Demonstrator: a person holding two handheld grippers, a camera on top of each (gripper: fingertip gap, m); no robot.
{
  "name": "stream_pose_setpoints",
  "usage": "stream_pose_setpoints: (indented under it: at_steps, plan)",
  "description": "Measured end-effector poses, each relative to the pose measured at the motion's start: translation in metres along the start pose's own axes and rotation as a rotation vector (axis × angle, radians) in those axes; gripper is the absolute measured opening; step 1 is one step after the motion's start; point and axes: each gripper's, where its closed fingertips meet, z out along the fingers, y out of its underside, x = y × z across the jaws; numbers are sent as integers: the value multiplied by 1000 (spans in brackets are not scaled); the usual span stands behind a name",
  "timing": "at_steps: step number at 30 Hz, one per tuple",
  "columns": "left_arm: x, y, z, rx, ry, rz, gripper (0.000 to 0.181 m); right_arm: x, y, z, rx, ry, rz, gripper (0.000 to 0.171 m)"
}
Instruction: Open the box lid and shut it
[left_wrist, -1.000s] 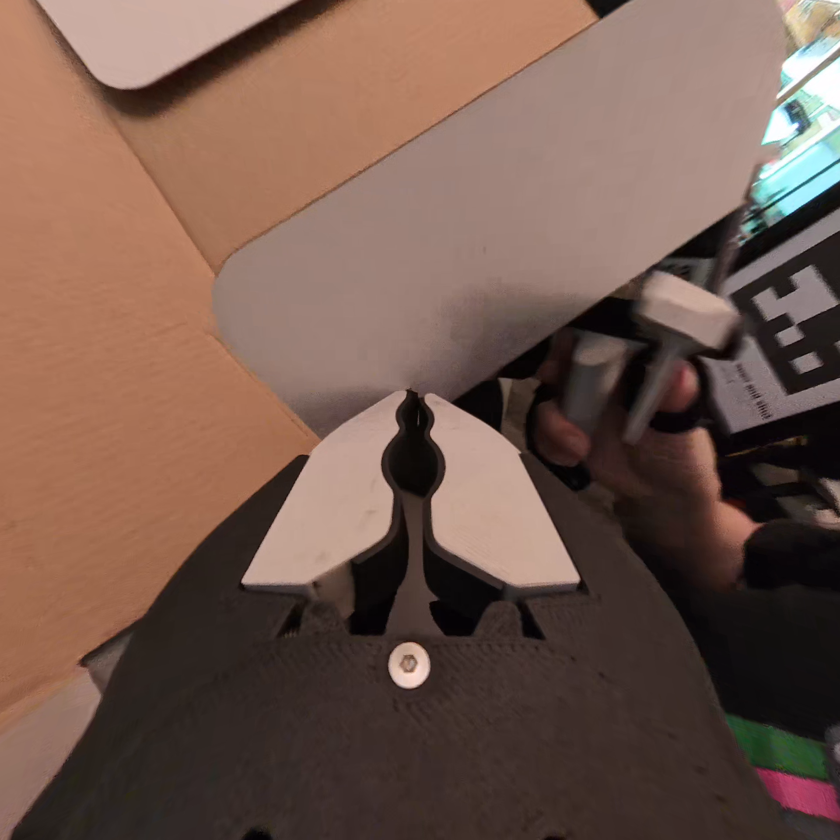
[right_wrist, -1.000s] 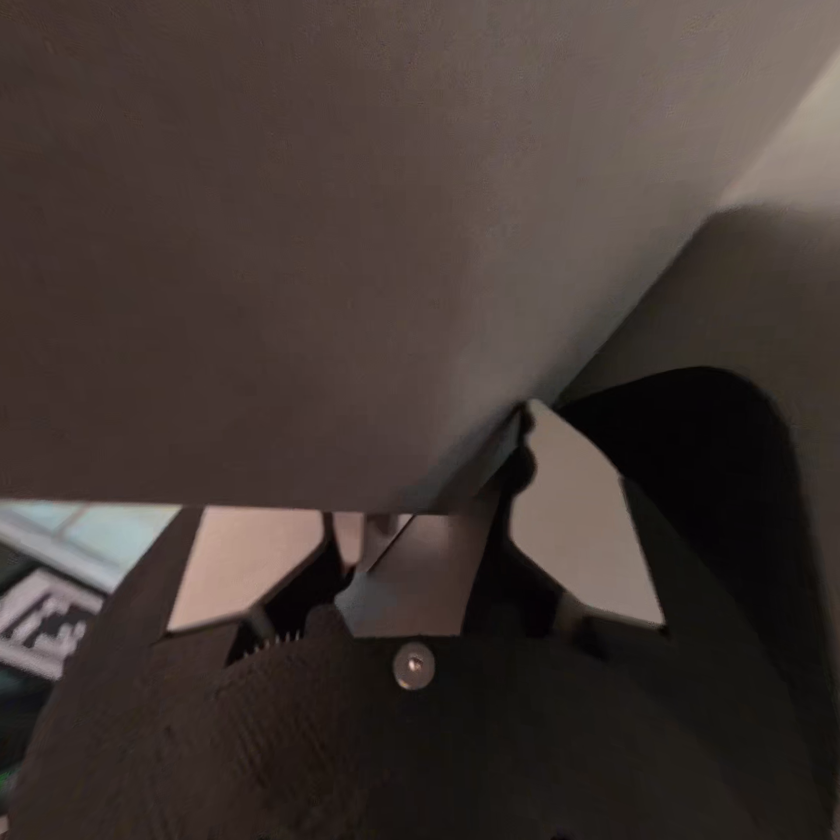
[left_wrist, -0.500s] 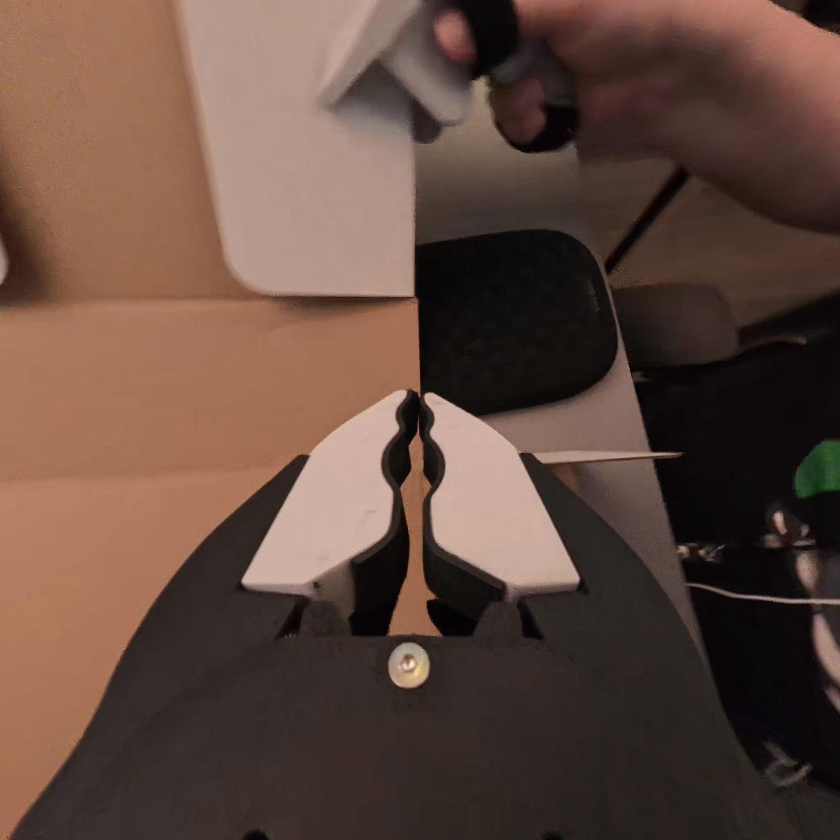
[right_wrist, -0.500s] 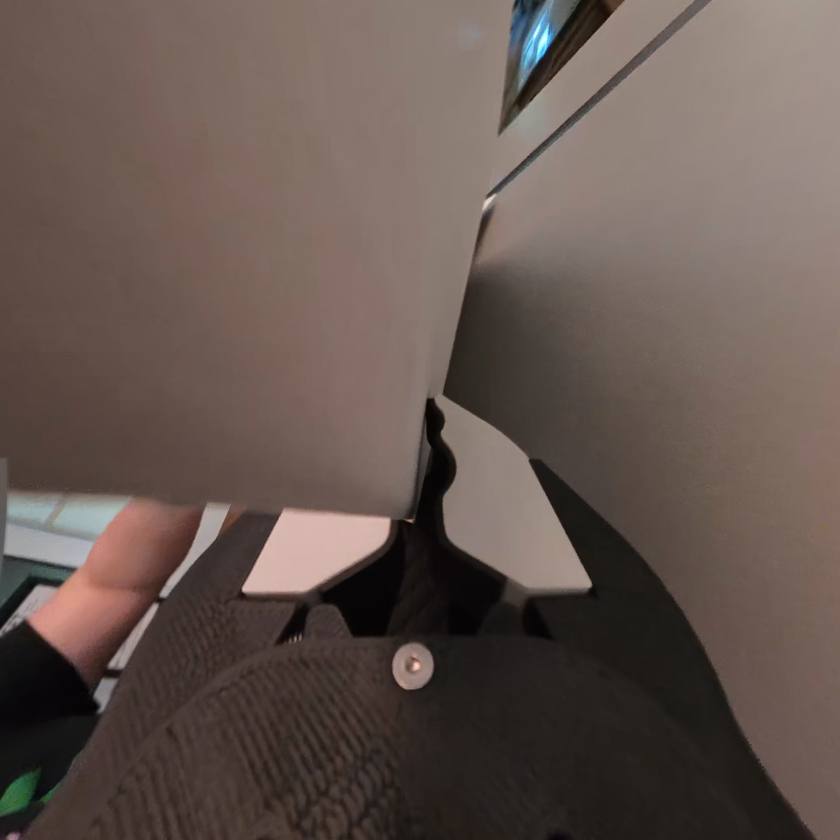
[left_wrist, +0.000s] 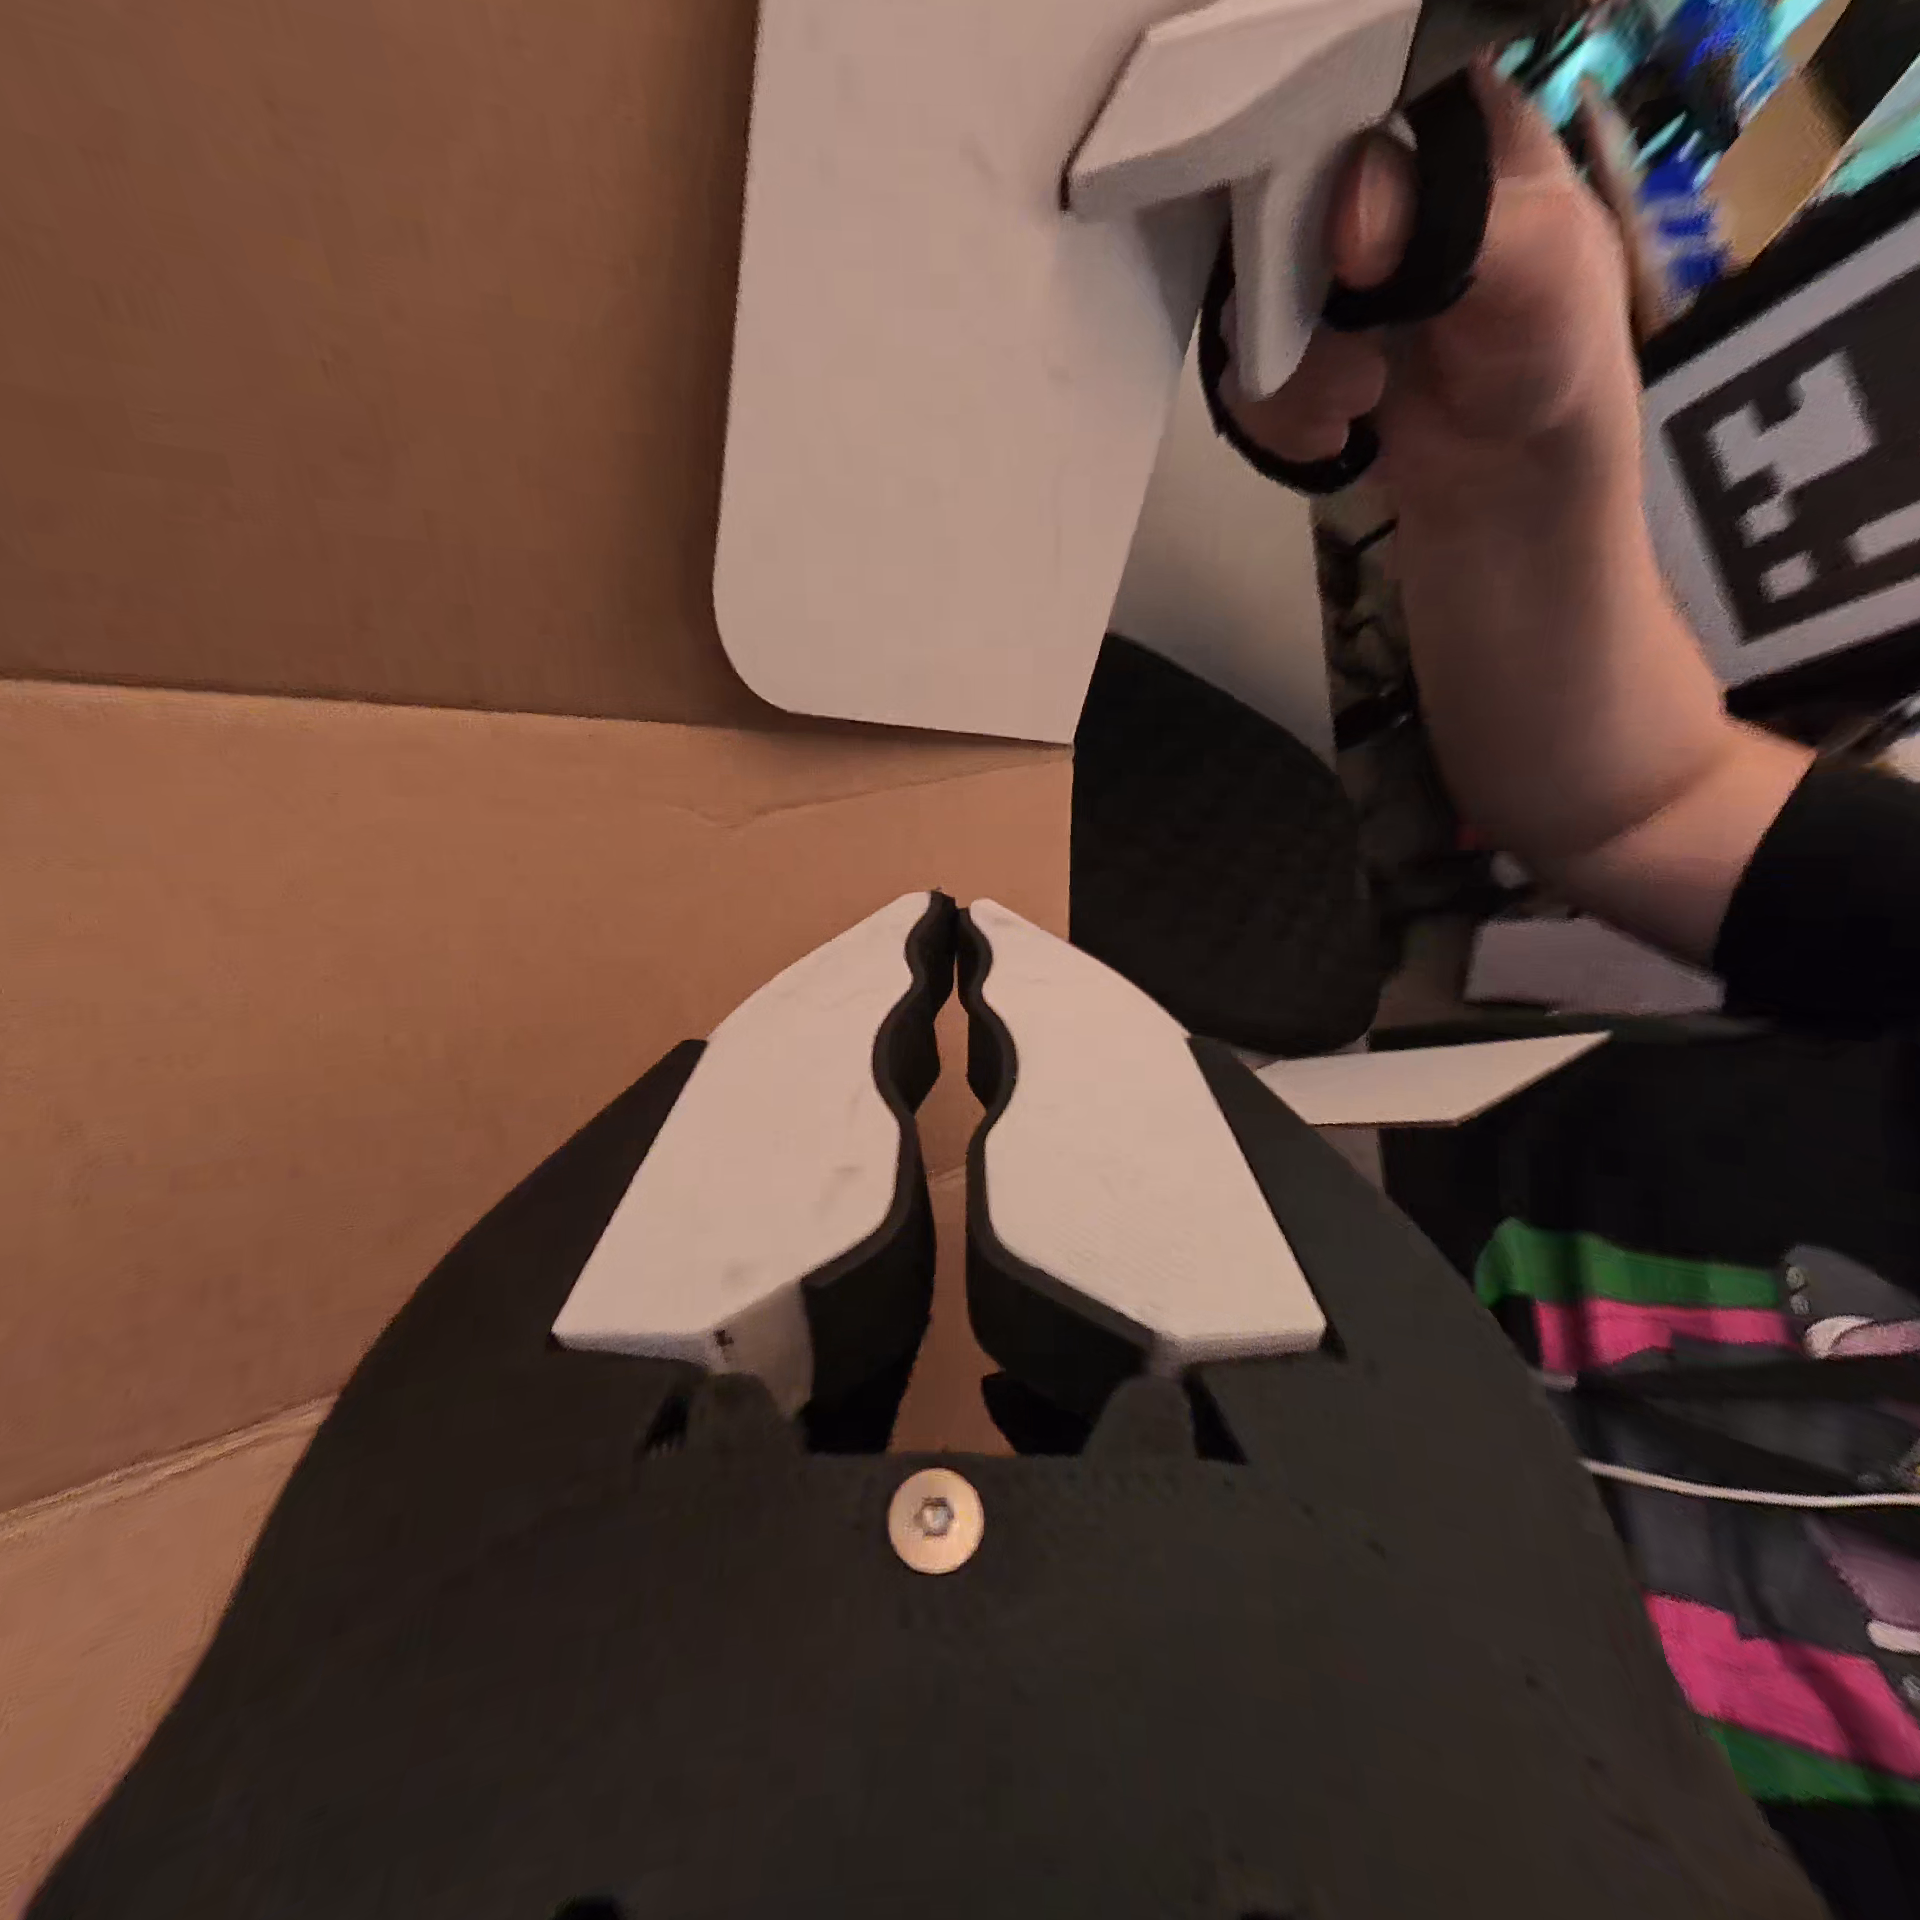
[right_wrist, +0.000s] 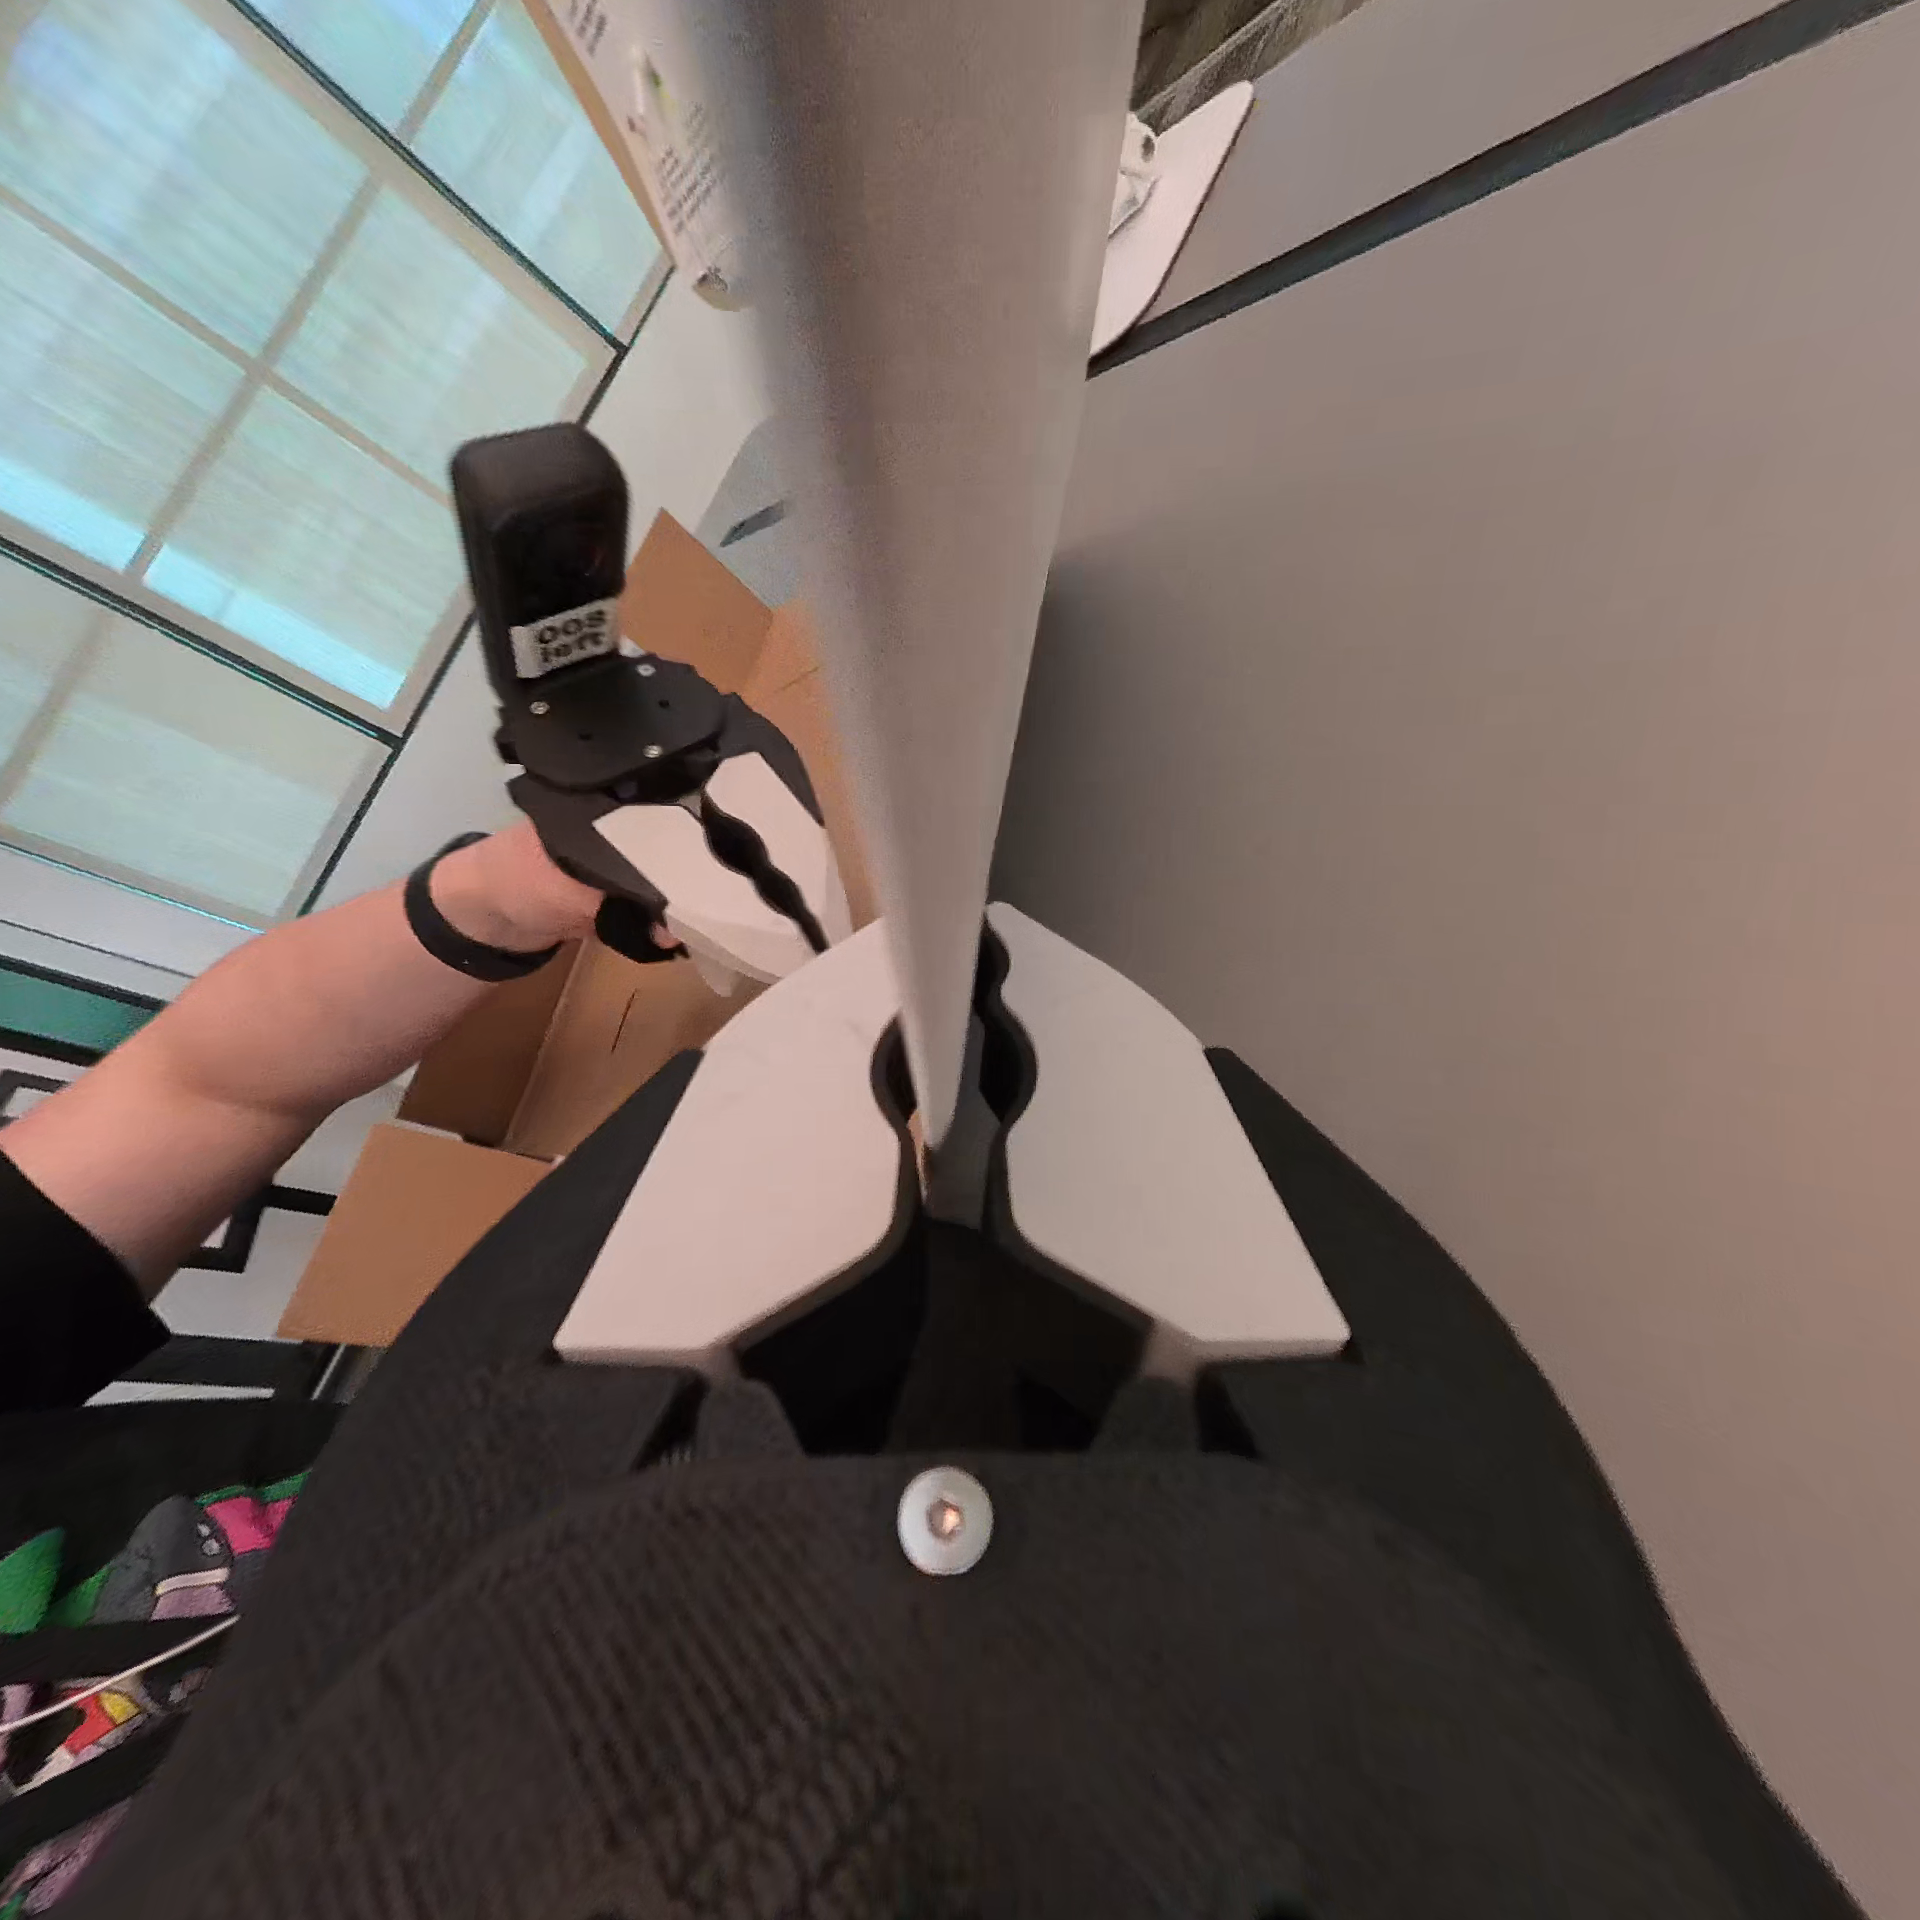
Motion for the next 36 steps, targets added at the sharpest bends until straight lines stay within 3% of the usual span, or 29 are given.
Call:
stream_pose_setpoints:
  at_steps: [4,13,28,36]
  plan:
    - [-17,-12,6,73,20,-130,0,2,-5,2,0,-12,-2,5]
    - [-33,-22,35,58,39,-312,0,14,4,4,-3,29,-18,5]
    - [-48,-9,47,-26,7,-325,0,18,16,13,-42,112,-161,7]
    - [-49,-10,46,-29,41,-398,0,-16,21,27,-90,337,-504,9]
